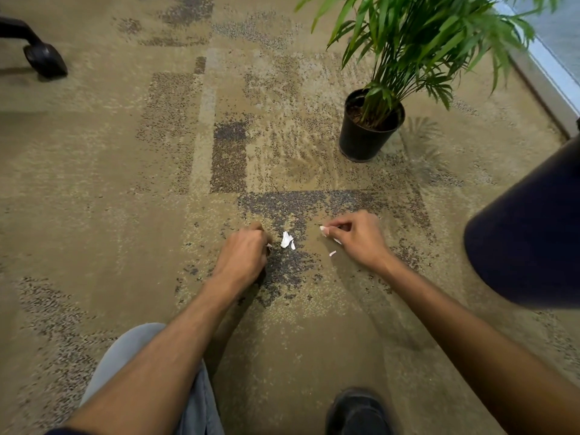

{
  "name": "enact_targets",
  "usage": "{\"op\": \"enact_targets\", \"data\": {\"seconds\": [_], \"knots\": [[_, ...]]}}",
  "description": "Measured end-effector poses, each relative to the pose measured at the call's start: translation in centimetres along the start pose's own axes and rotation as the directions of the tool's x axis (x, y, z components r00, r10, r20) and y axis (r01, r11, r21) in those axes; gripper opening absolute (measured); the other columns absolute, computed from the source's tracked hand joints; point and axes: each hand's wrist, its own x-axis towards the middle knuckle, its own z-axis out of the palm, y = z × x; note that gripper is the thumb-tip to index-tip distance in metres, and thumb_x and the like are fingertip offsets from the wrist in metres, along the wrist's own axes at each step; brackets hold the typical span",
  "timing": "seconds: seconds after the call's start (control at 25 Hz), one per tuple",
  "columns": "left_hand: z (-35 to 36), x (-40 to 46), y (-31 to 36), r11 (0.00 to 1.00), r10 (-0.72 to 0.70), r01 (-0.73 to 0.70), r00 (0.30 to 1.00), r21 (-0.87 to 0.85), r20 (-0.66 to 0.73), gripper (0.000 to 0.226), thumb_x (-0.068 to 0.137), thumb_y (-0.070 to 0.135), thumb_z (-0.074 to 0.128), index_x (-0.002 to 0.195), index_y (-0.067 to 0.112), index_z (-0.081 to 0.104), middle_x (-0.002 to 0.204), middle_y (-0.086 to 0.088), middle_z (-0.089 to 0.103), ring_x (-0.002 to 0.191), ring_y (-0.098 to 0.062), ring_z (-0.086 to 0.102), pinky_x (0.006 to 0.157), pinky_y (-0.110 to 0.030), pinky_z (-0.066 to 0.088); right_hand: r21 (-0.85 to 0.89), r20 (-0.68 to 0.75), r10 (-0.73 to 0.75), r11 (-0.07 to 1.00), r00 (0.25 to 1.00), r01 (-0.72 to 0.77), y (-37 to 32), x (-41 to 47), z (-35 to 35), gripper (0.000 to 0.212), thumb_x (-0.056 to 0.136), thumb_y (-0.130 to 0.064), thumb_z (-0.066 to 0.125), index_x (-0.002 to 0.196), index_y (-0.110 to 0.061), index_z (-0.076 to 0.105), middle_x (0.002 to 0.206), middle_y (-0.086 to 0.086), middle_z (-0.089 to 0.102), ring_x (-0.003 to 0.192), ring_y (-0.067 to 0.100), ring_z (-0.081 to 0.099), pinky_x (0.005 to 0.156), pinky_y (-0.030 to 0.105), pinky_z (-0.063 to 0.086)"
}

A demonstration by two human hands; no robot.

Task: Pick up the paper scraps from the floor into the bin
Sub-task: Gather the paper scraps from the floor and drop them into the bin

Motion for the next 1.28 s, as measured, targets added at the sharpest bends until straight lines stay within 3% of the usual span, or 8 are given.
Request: {"op": "enact_targets", "data": {"seconds": [0.16, 0.24, 0.52, 0.64, 0.92, 1.12, 1.2, 1.28], "knots": [[-0.4, -0.2, 0.0, 0.997, -0.034, 0.031, 0.998, -0.074, -0.049, 0.023, 0.092, 0.005, 0.059, 0.109, 0.012, 0.071, 0.109, 0.0, 0.066, 0.084, -0.012, 0.061, 0.071, -0.016, 0.048, -0.282, 0.074, -0.107, 0.952, 0.992, 0.123, 1.5, -2.4, 0.1, 0.018, 0.096, -0.021, 0.059, 0.105, -0.015, 0.072, 0.103, -0.002, 0.069, 0.082, 0.004, 0.062, 0.076, 0.021, 0.055], [-1.0, -0.3, -0.1, 0.987, -0.098, 0.088, 0.993, -0.134, -0.065, 0.022, 0.091, 0.003, 0.059, 0.108, 0.011, 0.071, 0.11, -0.003, 0.067, 0.079, -0.008, 0.056, 0.064, -0.011, 0.043, -0.384, 0.121, -0.166, 0.901, 0.979, 0.2, 2.0, -3.3, 0.5, 0.024, 0.097, -0.026, 0.056, 0.113, -0.017, 0.07, 0.108, -0.005, 0.064, 0.082, 0.005, 0.062, 0.072, 0.021, 0.055], [-3.0, 0.3, -2.0, 0.847, -0.39, 0.353, 0.921, -0.398, -0.013, 0.016, 0.087, 0.002, 0.064, 0.1, 0.007, 0.072, 0.103, -0.006, 0.072, 0.068, -0.006, 0.061, 0.05, -0.011, 0.041, -0.267, 0.07, -0.198, 0.941, 0.978, 0.21, 0.9, -2.5, 0.7, 0.02, 0.094, -0.021, 0.061, 0.109, -0.014, 0.072, 0.102, -0.001, 0.07, 0.085, 0.005, 0.062, 0.08, 0.017, 0.05], [-3.0, 0.2, -1.8, 0.88, -0.354, 0.332, 0.935, -0.339, -0.003, 0.016, 0.088, 0.002, 0.063, 0.1, 0.006, 0.073, 0.104, -0.006, 0.071, 0.065, -0.002, 0.054, 0.044, -0.01, 0.038, -0.125, 0.058, -0.211, 0.968, 0.976, 0.217, -1.5, -1.1, 1.8, 0.019, 0.093, -0.017, 0.062, 0.107, -0.011, 0.072, 0.102, -0.001, 0.069, 0.087, 0.005, 0.062, 0.078, 0.015, 0.05], [-3.0, -0.3, -1.8, 0.94, -0.322, 0.313, 0.945, -0.139, -0.05, 0.023, 0.088, -0.004, 0.058, 0.104, 0.005, 0.072, 0.102, -0.013, 0.071, 0.071, -0.014, 0.051, 0.068, -0.021, 0.046, -0.322, 0.195, -0.273, 0.889, 0.942, 0.325, -2.9, -0.4, 4.5, 0.027, 0.101, -0.018, 0.047, 0.119, -0.011, 0.066, 0.108, 0.0, 0.06, 0.084, 0.009, 0.061, 0.074, 0.024, 0.056], [-2.6, -1.2, -1.6, 0.956, -0.283, 0.28, 0.959, -0.092, -0.022, 0.022, 0.087, 0.009, 0.065, 0.109, 0.008, 0.07, 0.108, -0.008, 0.063, 0.078, -0.014, 0.053, 0.065, -0.017, 0.046, -0.472, 0.247, -0.326, 0.782, 0.913, 0.407, -4.1, -1.6, 4.7, 0.037, 0.1, -0.029, 0.049, 0.132, -0.01, 0.054, 0.117, 0.003, 0.053, 0.099, 0.012, 0.053, 0.087, 0.028, 0.05], [-2.4, -1.2, -1.7, 0.96, -0.267, 0.264, 0.963, -0.094, -0.021, 0.025, 0.086, 0.012, 0.068, 0.11, 0.008, 0.069, 0.111, -0.008, 0.061, 0.089, -0.017, 0.055, 0.08, -0.025, 0.048, -0.439, 0.27, -0.321, 0.799, 0.908, 0.412, -4.1, -1.7, 5.0, 0.031, 0.101, -0.024, 0.049, 0.126, -0.007, 0.059, 0.114, 0.005, 0.056, 0.094, 0.012, 0.057, 0.079, 0.024, 0.054], [-2.2, -1.2, -1.7, 0.964, -0.252, 0.25, 0.968, -0.095, -0.013, 0.021, 0.087, 0.006, 0.065, 0.108, 0.007, 0.07, 0.111, -0.008, 0.065, 0.084, -0.014, 0.054, 0.074, -0.018, 0.045, -0.404, 0.293, -0.301, 0.821, 0.907, 0.403, -4.0, -1.7, 5.5, 0.025, 0.105, -0.015, 0.042, 0.114, -0.003, 0.062, 0.095, 0.001, 0.055, 0.072, 0.006, 0.052, 0.057, 0.016, 0.047]]}}
